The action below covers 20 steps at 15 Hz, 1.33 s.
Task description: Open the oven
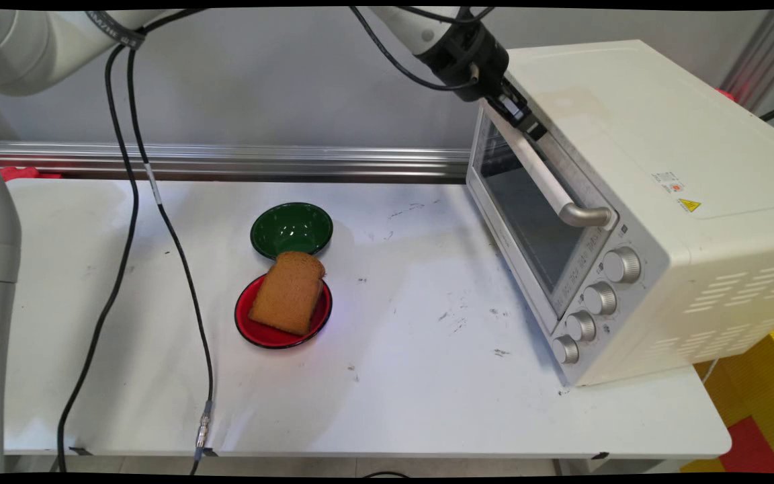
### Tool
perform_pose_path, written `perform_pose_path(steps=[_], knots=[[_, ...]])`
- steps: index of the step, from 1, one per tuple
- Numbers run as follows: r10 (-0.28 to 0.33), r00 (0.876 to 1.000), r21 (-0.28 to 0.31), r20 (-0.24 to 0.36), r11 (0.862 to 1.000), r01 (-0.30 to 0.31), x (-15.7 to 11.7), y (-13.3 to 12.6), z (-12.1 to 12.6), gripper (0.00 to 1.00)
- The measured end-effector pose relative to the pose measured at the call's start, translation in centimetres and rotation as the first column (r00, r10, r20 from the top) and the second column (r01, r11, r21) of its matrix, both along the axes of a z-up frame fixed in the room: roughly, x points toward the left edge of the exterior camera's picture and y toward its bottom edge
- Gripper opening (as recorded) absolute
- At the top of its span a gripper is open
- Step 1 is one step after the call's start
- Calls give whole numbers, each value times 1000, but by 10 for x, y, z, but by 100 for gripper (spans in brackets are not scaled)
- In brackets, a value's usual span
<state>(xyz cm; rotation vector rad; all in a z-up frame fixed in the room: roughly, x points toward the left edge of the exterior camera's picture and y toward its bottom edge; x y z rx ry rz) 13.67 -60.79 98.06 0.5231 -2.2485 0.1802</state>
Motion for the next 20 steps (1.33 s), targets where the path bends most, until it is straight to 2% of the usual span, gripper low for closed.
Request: perform_pose_path(steps=[8,20], knots=[[-13,999,15,35,1000,13,7,2,-18,0],[-21,991,74,134,997,12,61,34,-45,0]])
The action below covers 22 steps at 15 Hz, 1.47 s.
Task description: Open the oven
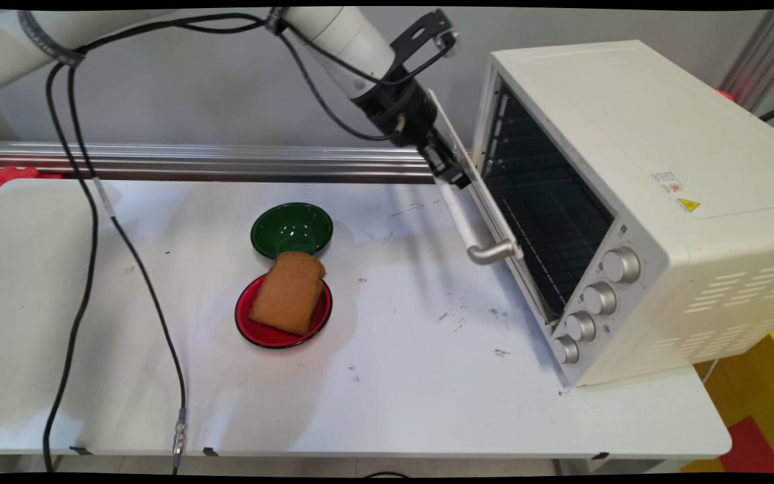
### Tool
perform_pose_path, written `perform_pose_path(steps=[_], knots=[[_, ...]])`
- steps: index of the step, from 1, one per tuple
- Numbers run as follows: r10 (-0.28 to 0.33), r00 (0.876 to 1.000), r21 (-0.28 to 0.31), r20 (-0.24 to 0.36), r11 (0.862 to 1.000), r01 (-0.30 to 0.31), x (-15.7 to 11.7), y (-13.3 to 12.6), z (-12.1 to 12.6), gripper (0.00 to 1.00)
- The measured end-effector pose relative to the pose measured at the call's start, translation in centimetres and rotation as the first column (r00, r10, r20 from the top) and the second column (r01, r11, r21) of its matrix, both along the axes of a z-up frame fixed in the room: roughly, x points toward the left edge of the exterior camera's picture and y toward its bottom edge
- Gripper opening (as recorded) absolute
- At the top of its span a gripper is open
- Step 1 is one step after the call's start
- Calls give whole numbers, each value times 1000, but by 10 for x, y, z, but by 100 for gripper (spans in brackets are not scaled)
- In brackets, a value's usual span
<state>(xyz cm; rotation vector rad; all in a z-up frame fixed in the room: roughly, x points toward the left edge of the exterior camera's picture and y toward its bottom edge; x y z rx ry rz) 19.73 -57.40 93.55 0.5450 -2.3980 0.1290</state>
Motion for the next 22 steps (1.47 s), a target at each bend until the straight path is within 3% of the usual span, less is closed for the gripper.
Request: perform_pose_path(steps=[9,22], knots=[[-14,999,0,36,1000,13,37,18,-38,0],[-44,999,-77,21,996,46,78,24,-104,0]])
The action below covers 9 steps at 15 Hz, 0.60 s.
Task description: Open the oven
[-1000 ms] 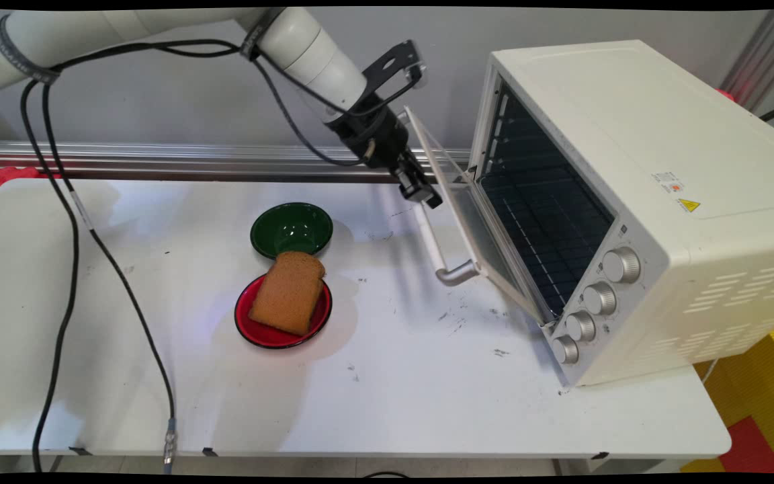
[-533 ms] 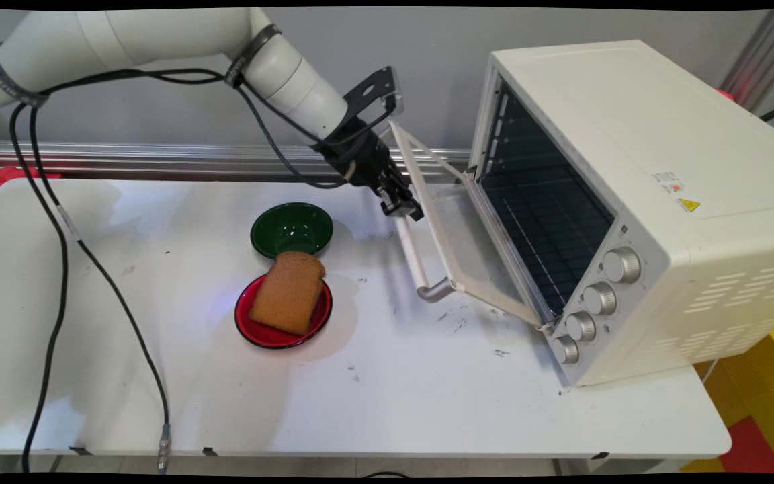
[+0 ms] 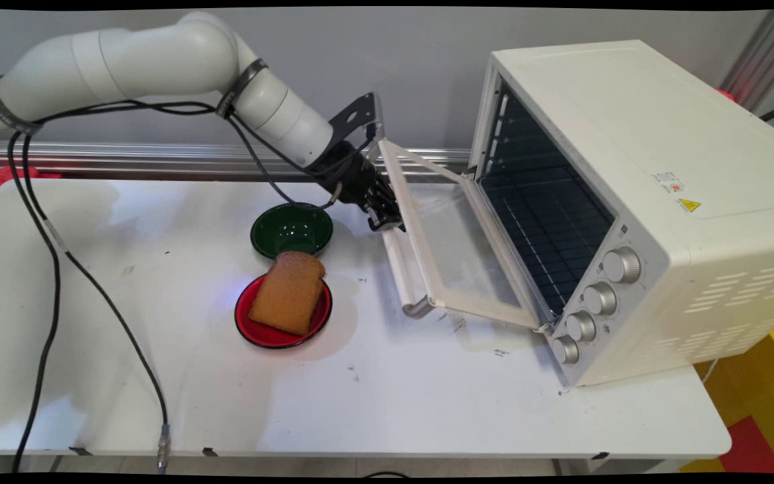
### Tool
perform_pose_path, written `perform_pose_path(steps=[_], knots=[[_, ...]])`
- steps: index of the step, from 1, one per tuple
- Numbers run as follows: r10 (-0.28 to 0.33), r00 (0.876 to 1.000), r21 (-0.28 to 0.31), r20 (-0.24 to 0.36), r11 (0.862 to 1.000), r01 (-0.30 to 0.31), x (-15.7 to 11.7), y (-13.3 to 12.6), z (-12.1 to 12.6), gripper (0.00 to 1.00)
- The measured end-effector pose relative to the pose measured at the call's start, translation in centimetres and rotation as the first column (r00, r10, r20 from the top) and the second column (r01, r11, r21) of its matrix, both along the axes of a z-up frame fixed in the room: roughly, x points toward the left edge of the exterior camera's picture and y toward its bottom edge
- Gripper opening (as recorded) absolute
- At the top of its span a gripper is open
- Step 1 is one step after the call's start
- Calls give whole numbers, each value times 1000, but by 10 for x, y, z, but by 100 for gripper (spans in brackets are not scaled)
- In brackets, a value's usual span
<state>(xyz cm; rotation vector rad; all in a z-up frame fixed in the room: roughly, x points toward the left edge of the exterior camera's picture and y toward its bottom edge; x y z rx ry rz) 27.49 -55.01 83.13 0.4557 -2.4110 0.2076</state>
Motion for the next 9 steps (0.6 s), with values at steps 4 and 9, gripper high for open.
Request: perform_pose_path(steps=[4,9], knots=[[-2,1000,0,-10,1000,2,8,4,-15,0],[-7,1000,5,-21,1000,7,19,10,-28,0]])
